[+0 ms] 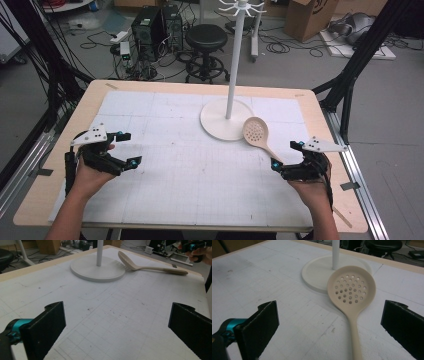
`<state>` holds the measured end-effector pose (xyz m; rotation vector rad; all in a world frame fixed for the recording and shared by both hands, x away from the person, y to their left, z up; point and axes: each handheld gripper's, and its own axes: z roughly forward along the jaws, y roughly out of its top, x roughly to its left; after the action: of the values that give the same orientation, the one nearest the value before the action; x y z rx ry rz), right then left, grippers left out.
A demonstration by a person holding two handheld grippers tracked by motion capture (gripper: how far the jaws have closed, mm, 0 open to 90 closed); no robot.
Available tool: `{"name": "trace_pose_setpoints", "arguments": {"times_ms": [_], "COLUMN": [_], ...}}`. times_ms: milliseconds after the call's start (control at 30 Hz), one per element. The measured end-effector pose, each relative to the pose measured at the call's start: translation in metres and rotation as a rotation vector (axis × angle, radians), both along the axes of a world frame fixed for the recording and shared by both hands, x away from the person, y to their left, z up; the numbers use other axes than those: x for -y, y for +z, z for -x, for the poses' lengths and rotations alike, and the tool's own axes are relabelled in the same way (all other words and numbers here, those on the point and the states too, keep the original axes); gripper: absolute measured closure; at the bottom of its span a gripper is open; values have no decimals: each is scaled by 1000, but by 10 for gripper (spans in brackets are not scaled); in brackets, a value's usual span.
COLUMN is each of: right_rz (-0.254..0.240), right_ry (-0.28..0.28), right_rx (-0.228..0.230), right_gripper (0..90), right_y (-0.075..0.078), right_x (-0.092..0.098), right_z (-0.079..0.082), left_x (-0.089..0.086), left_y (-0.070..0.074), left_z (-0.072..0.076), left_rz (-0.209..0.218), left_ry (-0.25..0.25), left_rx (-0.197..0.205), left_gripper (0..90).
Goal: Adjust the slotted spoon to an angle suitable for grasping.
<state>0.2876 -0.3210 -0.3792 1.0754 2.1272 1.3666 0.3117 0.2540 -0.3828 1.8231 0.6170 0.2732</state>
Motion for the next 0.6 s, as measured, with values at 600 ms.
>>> {"name": "trace_pose_setpoints", "arguments": {"times_ms": [600], "right_rz": [35], "right_ry": [-62], "right_rx": [-14], "right_gripper": [7], "right_y": [4], "right_x": [5], "right_z": [1], "left_x": [3], "left_y": [0], "left_z": [2], "left_rz": [-19], "left_ry": [-14], "left_rx": [4], "left_gripper": [17]}}
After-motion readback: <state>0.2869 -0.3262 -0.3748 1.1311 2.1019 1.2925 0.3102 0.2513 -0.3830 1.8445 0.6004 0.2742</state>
